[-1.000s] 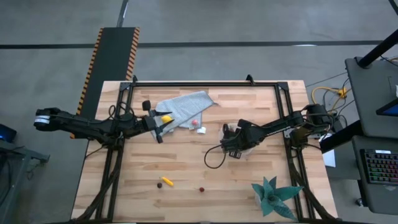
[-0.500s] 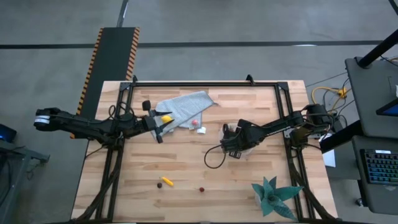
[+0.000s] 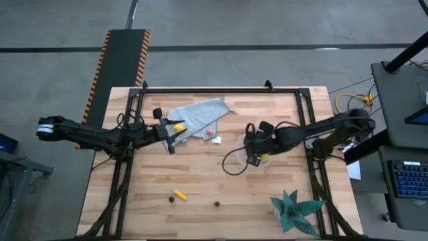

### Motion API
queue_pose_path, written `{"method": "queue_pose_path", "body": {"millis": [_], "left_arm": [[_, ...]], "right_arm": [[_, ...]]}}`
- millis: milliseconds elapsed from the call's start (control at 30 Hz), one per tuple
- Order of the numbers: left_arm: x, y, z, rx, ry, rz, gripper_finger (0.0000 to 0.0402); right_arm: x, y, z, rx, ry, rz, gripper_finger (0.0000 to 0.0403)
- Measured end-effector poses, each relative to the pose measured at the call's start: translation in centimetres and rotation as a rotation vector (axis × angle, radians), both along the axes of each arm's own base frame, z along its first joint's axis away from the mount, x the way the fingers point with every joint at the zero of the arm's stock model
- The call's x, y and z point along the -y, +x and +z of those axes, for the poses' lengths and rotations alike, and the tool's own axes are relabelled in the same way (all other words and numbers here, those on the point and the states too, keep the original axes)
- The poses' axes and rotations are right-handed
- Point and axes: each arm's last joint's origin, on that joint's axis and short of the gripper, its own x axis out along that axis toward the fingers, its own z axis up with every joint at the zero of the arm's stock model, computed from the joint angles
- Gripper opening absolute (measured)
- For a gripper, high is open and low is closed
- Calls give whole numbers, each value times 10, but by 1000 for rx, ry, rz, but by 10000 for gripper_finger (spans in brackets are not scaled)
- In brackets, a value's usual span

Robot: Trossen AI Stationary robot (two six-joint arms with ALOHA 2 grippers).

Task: Pick and placing Produce into tupperware
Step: Put the right cherry into the transparent container

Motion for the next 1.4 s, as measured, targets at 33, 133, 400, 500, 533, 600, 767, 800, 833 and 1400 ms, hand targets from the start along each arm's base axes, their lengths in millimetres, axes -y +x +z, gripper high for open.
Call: {"method": "queue_pose_path", "body": {"millis": [33, 133, 400, 500, 533, 600, 767, 800, 833, 1400], "left_arm": [[0, 0, 0, 0, 0, 0, 137], [0, 0, 0, 1, 0, 0, 137], [0, 0, 0, 0, 0, 0, 137], [0, 0, 0, 0, 0, 0, 137], [0, 0, 0, 0, 0, 0, 137], [0, 0, 0, 1, 0, 0, 137], [0, 0, 0, 0, 0, 0, 137], [0, 0, 0, 0, 0, 0, 137], [0, 0, 0, 0, 0, 0, 137], [0, 0, 0, 0, 0, 0, 137]], "right_arm": [[0, -2, 8, 39, 5, 6, 144], [-1, -8, 28, 155, 13, 41, 141], [-17, -15, 60, 417, -52, 298, 132], [-25, -14, 61, 464, -65, 382, 132], [-27, -14, 60, 469, -60, 404, 133], [-30, -13, 58, 477, -50, 432, 134], [-33, -11, 55, 485, -49, 444, 129], [-33, -12, 54, 483, -45, 440, 128], [-32, -12, 53, 481, -42, 436, 126], [-61, -12, 65, 613, 211, 690, 129]]}}
